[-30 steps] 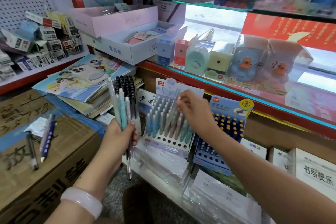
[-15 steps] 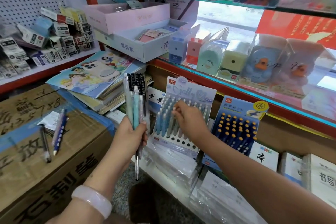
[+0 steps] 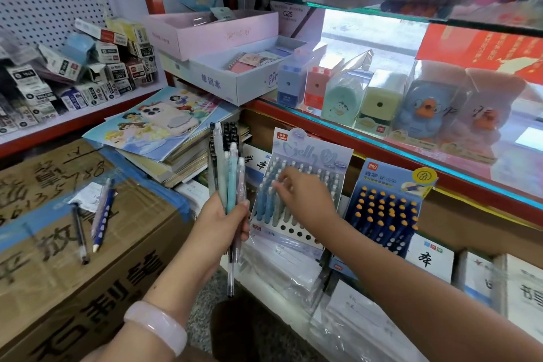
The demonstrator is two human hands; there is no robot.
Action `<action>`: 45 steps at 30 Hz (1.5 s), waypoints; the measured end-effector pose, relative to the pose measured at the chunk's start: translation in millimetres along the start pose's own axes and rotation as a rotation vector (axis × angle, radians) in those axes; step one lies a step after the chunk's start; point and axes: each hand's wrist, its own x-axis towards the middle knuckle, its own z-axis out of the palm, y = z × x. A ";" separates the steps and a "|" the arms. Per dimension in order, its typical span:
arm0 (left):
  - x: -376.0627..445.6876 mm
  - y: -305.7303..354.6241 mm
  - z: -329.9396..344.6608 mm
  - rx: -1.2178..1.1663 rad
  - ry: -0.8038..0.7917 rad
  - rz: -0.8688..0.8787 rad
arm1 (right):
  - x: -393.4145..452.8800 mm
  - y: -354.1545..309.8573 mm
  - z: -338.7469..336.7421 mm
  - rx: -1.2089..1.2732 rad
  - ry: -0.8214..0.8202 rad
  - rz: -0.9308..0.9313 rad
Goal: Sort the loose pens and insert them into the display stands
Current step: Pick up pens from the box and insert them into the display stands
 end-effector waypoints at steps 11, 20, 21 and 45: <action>-7.8 6.2 11.1 -0.042 -0.088 0.026 | -11.4 -24.6 -26.8 0.964 -0.226 0.215; 2.8 -2.9 10.0 0.034 0.091 -0.035 | -16.1 27.6 -42.3 0.437 0.179 0.158; 3.5 -3.6 10.3 0.035 0.101 -0.038 | -19.6 31.9 -36.4 0.346 0.157 0.142; -2.9 -1.3 12.1 0.035 -0.032 -0.003 | -20.1 22.6 -11.3 -0.063 -0.054 0.117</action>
